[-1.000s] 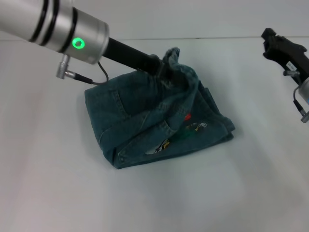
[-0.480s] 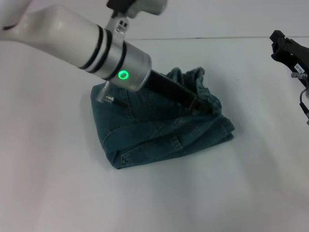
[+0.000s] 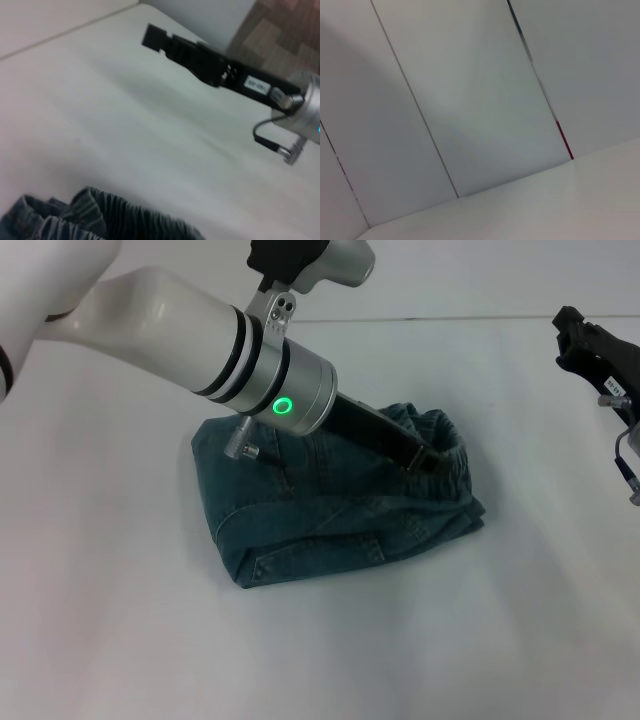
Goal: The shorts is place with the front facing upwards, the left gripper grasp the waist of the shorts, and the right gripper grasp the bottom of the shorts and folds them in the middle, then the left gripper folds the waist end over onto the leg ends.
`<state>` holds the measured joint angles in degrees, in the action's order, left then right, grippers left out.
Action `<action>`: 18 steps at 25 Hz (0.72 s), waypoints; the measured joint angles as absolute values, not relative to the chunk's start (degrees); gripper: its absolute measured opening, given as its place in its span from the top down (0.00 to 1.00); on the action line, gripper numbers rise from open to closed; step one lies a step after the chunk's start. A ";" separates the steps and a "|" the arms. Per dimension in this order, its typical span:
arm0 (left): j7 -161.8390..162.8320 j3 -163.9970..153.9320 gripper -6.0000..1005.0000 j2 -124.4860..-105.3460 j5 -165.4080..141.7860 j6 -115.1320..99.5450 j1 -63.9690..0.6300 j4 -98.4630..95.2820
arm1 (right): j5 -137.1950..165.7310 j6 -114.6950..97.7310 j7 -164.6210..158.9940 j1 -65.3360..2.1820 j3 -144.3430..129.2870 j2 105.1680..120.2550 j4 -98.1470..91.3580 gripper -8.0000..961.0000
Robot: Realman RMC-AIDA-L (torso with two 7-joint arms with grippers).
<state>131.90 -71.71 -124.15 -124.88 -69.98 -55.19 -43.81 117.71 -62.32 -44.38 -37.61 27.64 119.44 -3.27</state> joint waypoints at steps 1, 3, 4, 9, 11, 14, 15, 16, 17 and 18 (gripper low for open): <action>131.90 -71.62 0.86 -124.18 -124.85 -69.54 -55.06 -43.81 | 117.72 -62.31 -44.38 -37.61 27.62 119.47 -3.19 0.99; 131.85 -71.47 0.86 -124.18 -124.69 -69.11 -54.75 -43.89 | 117.73 -62.28 -44.38 -37.60 27.61 119.52 -3.17 0.99; 131.82 -71.43 0.83 -124.19 -124.54 -68.95 -54.55 -44.03 | 117.75 -62.25 -44.38 -37.56 27.60 119.54 -3.16 0.99; 131.58 -71.09 0.68 -124.19 -123.41 -67.36 -52.09 -47.01 | 117.52 -62.19 -44.39 -37.32 27.63 119.54 -3.32 0.98; 130.69 -70.82 0.58 -124.19 -121.22 -66.38 -50.14 -49.15 | 117.50 -62.18 -44.40 -37.26 27.74 119.50 -3.36 0.98; 126.53 -69.34 0.43 -124.05 -115.06 -65.19 -46.43 -51.60 | 117.50 -62.17 -45.34 -37.26 27.92 119.26 -3.43 0.98; 124.66 -68.37 0.39 -124.04 -112.67 -65.07 -45.17 -52.05 | 117.50 -62.17 -45.95 -37.27 27.96 119.12 -3.45 0.98; 122.82 -67.12 0.34 -124.01 -110.31 -65.04 -43.93 -52.28 | 117.50 -62.17 -46.70 -37.26 27.95 119.00 -3.62 0.98; 120.59 -65.75 0.30 -124.00 -107.86 -65.13 -42.68 -52.25 | 117.50 -62.22 -47.55 -37.29 27.88 118.89 -3.87 0.98; 118.57 -64.43 0.25 -123.96 -105.58 -65.40 -41.63 -52.12 | 117.54 -62.43 -48.77 -37.35 27.66 118.80 -4.46 0.98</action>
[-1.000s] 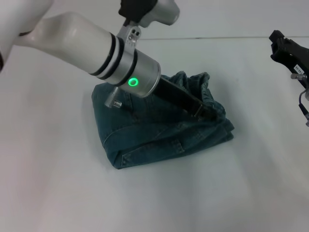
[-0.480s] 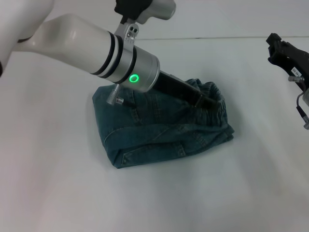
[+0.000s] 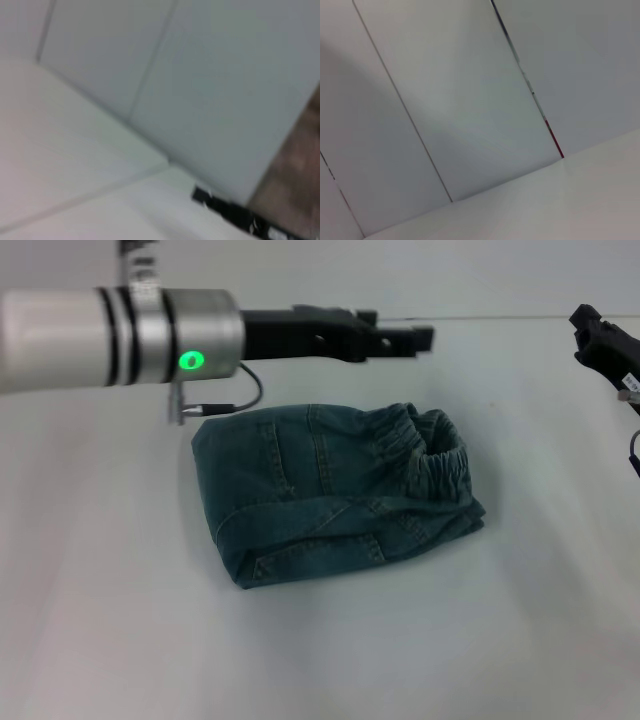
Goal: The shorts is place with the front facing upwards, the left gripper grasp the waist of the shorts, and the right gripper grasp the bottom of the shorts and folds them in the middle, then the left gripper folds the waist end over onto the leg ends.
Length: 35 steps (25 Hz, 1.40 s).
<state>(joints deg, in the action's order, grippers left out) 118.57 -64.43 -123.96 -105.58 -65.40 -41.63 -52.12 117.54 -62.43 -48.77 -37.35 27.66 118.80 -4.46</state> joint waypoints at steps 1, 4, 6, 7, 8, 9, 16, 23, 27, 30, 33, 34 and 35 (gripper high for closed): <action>117.45 -63.63 0.21 -123.94 -104.35 -65.58 -40.88 -52.03 | 117.65 -63.01 -50.45 -37.51 27.20 118.77 -5.31 0.98; 112.96 -60.16 0.15 -123.82 -99.90 -67.48 -37.37 -51.85 | 117.91 -65.93 -57.23 -37.93 23.87 118.59 -8.66 0.98; 110.91 -56.66 0.11 -123.69 -99.18 -70.34 -35.18 -51.79 | 117.89 -68.58 -61.87 -38.05 20.15 118.25 -10.96 0.98; 110.31 -55.09 0.09 -123.62 -99.12 -71.70 -34.34 -51.80 | 117.88 -70.30 -64.60 -38.10 17.55 118.06 -12.39 0.98; 109.66 -52.98 0.09 -123.52 -99.11 -73.52 -33.13 -51.76 | 117.85 -71.69 -66.78 -38.10 15.70 117.90 -13.74 0.98; 108.76 -50.55 0.09 -123.40 -99.00 -75.58 -31.68 -51.73 | 117.83 -73.31 -69.54 -38.10 13.39 117.86 -15.47 0.98; 102.82 -40.92 0.09 -120.40 -100.76 -88.80 -25.17 -48.41 | 117.84 -84.68 -84.35 -37.99 -2.58 117.68 -28.16 0.80; 99.03 -35.88 0.09 -119.98 -111.93 -96.64 -22.92 -49.92 | 118.23 -94.47 -93.82 -34.64 -23.44 116.04 -40.79 0.50; 98.18 -34.94 0.09 -120.28 -114.25 -99.03 -21.70 -51.70 | 118.23 -100.88 -95.39 -32.21 -29.60 114.12 -43.50 0.38; 98.09 -34.82 0.09 -120.59 -115.33 -100.49 -21.04 -52.95 | 119.58 -103.19 -97.02 -30.97 -33.02 112.85 -43.75 0.31; 98.08 -34.82 0.09 -120.70 -116.64 -101.58 -20.80 -54.00 | 124.14 -103.45 -97.31 -30.41 -33.65 112.48 -43.79 0.23; 98.09 -34.83 0.09 -120.73 -117.13 -101.98 -20.79 -54.29 | 125.65 -103.26 -97.32 -30.32 -33.50 112.52 -43.81 0.23; 98.16 -34.85 0.09 -120.74 -117.65 -102.37 -20.84 -54.48 | 126.71 -103.15 -97.32 -30.25 -33.39 112.60 -43.84 0.23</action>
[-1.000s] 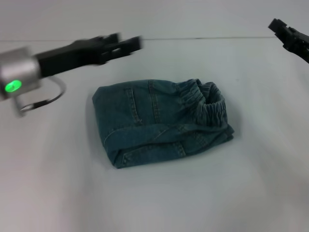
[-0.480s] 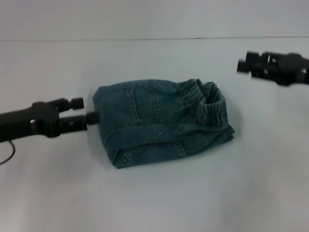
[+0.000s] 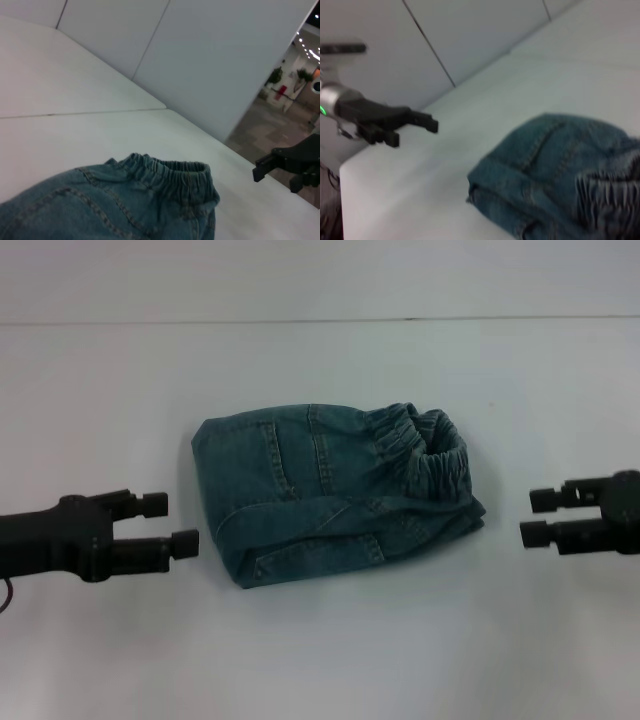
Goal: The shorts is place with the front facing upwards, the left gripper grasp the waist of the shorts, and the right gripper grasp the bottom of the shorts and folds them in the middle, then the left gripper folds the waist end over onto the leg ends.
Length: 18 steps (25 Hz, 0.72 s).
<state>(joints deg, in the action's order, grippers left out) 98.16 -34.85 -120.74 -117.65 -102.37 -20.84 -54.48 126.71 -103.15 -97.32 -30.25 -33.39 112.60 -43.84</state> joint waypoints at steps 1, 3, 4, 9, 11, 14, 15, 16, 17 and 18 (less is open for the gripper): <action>98.26 -34.89 0.09 -120.73 -118.10 -102.69 -20.94 -54.58 | 127.21 -103.14 -97.29 -30.12 -33.33 112.68 -43.86 0.23; 98.61 -34.91 0.09 -120.64 -119.63 -103.53 -21.31 -54.67 | 127.53 -103.13 -97.15 -29.76 -33.14 112.78 -43.95 0.24; 98.69 -34.90 0.09 -120.58 -120.21 -103.69 -21.43 -54.69 | 127.50 -103.13 -97.07 -29.60 -32.95 112.84 -44.03 0.24; 98.76 -35.15 0.09 -120.64 -121.69 -103.73 -21.67 -54.61 | 127.39 -103.09 -96.98 -29.47 -32.23 113.21 -44.44 0.24; 98.79 -35.18 0.09 -120.67 -121.74 -103.57 -21.68 -54.40 | 127.39 -102.92 -96.97 -29.52 -32.12 113.27 -44.57 0.24; 99.03 -35.23 0.09 -120.67 -121.78 -103.38 -21.68 -54.14 | 127.39 -102.69 -97.06 -29.70 -31.66 113.24 -44.58 0.24; 99.16 -35.27 0.09 -120.69 -121.90 -103.37 -21.68 -54.07 | 127.39 -102.65 -97.07 -29.76 -31.44 113.22 -44.59 0.24; 99.32 -35.30 0.09 -120.72 -122.19 -103.37 -21.68 -54.01 | 127.39 -102.61 -97.06 -29.87 -31.26 113.23 -44.59 0.24; 99.41 -35.33 0.09 -120.77 -122.52 -103.37 -21.67 -53.98 | 127.39 -102.54 -97.06 -29.92 -31.19 113.24 -44.60 0.24; 99.48 -35.34 0.09 -120.82 -122.82 -103.35 -21.67 -53.97 | 127.39 -102.45 -97.07 -30.00 -31.15 113.27 -44.61 0.24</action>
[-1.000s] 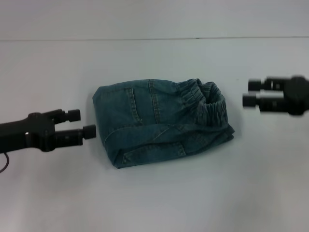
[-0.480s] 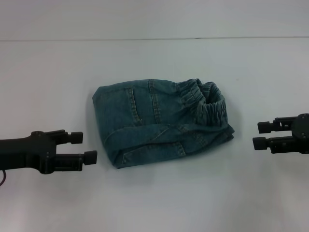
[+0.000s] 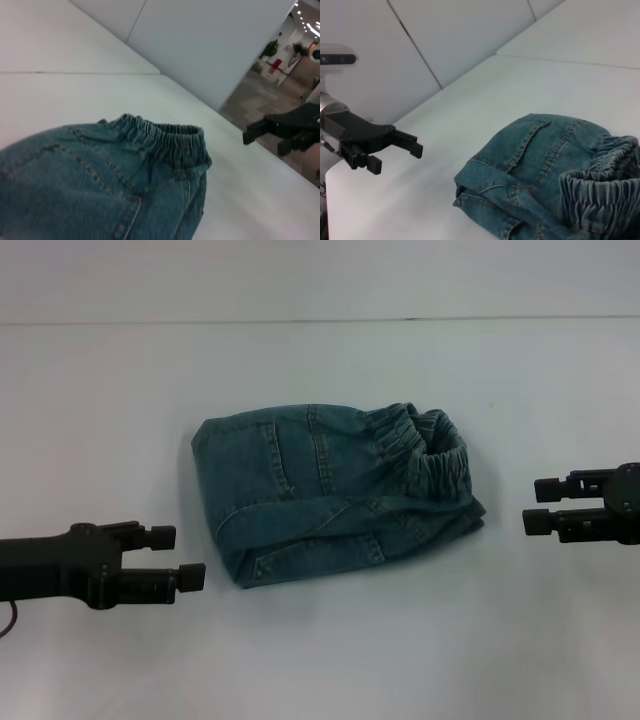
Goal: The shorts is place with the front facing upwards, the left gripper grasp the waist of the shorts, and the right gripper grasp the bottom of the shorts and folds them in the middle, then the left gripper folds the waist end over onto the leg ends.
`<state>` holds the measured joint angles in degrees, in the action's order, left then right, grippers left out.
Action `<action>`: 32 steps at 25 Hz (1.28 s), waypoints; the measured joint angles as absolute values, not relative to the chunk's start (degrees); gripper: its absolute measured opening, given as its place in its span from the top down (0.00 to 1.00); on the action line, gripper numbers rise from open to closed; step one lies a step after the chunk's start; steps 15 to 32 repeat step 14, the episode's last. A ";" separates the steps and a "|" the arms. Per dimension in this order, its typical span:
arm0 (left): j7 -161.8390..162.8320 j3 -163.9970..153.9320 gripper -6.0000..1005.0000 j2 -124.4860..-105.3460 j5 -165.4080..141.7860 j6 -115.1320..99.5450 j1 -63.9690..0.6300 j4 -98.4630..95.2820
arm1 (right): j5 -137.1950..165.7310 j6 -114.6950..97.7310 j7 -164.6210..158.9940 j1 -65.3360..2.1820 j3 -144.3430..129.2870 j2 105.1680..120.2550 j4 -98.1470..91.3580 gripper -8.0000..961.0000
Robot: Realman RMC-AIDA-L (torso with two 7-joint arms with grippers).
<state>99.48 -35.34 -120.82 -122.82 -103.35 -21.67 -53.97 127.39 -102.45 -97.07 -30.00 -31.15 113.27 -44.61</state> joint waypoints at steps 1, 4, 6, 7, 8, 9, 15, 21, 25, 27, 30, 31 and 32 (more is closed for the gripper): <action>99.54 -35.34 0.09 -120.86 -123.03 -103.33 -21.66 -53.97 | 127.40 -102.33 -97.07 -30.06 -31.15 113.29 -44.62 0.24; 99.85 -35.31 0.09 -120.94 -123.15 -103.38 -21.64 -53.91 | 127.40 -101.95 -97.10 -30.10 -31.15 113.30 -44.63 0.24; 100.06 -35.32 0.09 -121.03 -123.15 -103.40 -21.65 -53.87 | 127.40 -101.67 -97.09 -30.08 -31.14 113.30 -44.64 0.24; 100.11 -35.32 0.09 -121.08 -123.15 -103.45 -21.66 -53.87 | 127.40 -101.56 -97.08 -30.06 -31.12 113.30 -44.65 0.24; 100.17 -35.33 0.09 -121.13 -123.15 -103.55 -21.70 -53.87 | 127.40 -101.47 -97.07 -30.00 -31.09 113.29 -44.65 0.24; 100.21 -35.33 0.09 -121.14 -123.15 -103.59 -21.73 -53.87 | 127.40 -101.37 -97.05 -29.95 -31.08 113.29 -44.65 0.24; 100.31 -35.34 0.09 -121.31 -123.15 -103.62 -21.91 -53.87 | 127.42 -100.86 -96.95 -29.56 -31.03 113.28 -44.65 0.24; 100.31 -35.34 0.09 -121.31 -123.15 -103.62 -21.91 -53.87 | 127.42 -100.86 -96.95 -29.56 -31.03 113.28 -44.65 0.24; 100.31 -35.34 0.09 -121.31 -123.15 -103.62 -21.91 -53.87 | 127.42 -100.86 -96.95 -29.56 -31.03 113.28 -44.65 0.24; 100.31 -35.34 0.09 -121.31 -123.15 -103.62 -21.91 -53.87 | 127.42 -100.86 -96.95 -29.56 -31.03 113.28 -44.65 0.24; 100.31 -35.34 0.09 -121.31 -123.15 -103.62 -21.91 -53.87 | 127.42 -100.86 -96.95 -29.56 -31.03 113.28 -44.65 0.24; 100.31 -35.34 0.09 -121.31 -123.15 -103.62 -21.91 -53.87 | 127.42 -100.86 -96.95 -29.56 -31.03 113.28 -44.65 0.24; 100.31 -35.34 0.09 -121.31 -123.15 -103.62 -21.91 -53.87 | 127.42 -100.86 -96.95 -29.56 -31.03 113.28 -44.65 0.24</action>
